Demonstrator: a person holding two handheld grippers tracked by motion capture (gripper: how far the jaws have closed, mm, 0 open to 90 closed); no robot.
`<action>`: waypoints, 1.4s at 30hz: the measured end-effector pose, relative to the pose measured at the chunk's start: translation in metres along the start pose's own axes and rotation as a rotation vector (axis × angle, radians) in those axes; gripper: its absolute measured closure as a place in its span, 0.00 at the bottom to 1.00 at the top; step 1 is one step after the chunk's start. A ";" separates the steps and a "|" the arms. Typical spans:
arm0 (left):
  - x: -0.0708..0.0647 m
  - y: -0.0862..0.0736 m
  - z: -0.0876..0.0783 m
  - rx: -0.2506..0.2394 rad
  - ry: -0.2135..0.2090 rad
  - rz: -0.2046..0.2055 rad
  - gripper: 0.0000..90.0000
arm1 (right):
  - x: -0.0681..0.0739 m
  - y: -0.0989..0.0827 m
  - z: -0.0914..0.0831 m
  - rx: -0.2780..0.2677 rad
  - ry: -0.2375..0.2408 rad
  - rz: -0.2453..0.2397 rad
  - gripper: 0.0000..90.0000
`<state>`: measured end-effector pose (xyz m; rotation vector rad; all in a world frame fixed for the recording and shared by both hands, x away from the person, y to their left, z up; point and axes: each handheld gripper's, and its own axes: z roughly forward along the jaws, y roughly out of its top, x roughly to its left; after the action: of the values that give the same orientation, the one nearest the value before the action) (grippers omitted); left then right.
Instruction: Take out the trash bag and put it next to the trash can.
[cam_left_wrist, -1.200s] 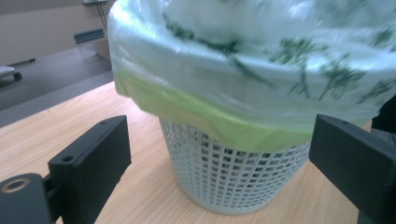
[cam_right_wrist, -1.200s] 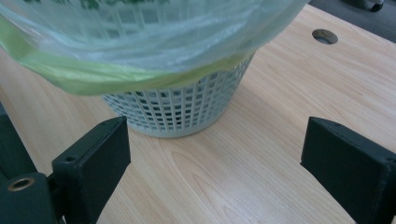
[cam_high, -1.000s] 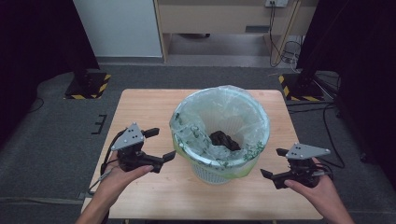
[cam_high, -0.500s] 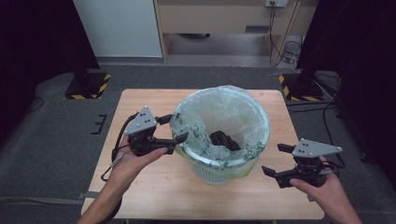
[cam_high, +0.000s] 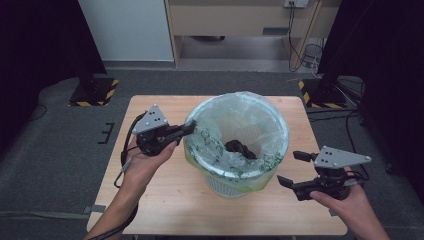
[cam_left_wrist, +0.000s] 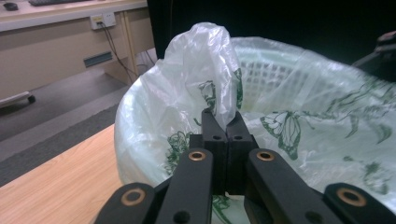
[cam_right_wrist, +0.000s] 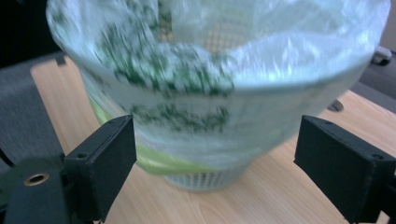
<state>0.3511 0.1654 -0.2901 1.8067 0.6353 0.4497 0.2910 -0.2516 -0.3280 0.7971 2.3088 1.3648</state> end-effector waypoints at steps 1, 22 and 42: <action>0.000 0.003 -0.002 -0.008 -0.003 -0.003 1.00 | 0.001 0.002 0.000 -0.009 0.010 0.001 0.16; -0.003 0.038 -0.001 -0.043 -0.029 -0.042 1.00 | 0.033 0.061 0.030 -0.054 0.108 -0.111 0.28; -0.003 0.045 0.003 -0.043 -0.021 -0.063 1.00 | 0.062 0.077 0.067 0.000 0.257 -0.196 0.75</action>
<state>0.3594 0.1505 -0.2483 1.7433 0.6612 0.3991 0.3014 -0.1373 -0.2933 0.3993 2.5006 1.4494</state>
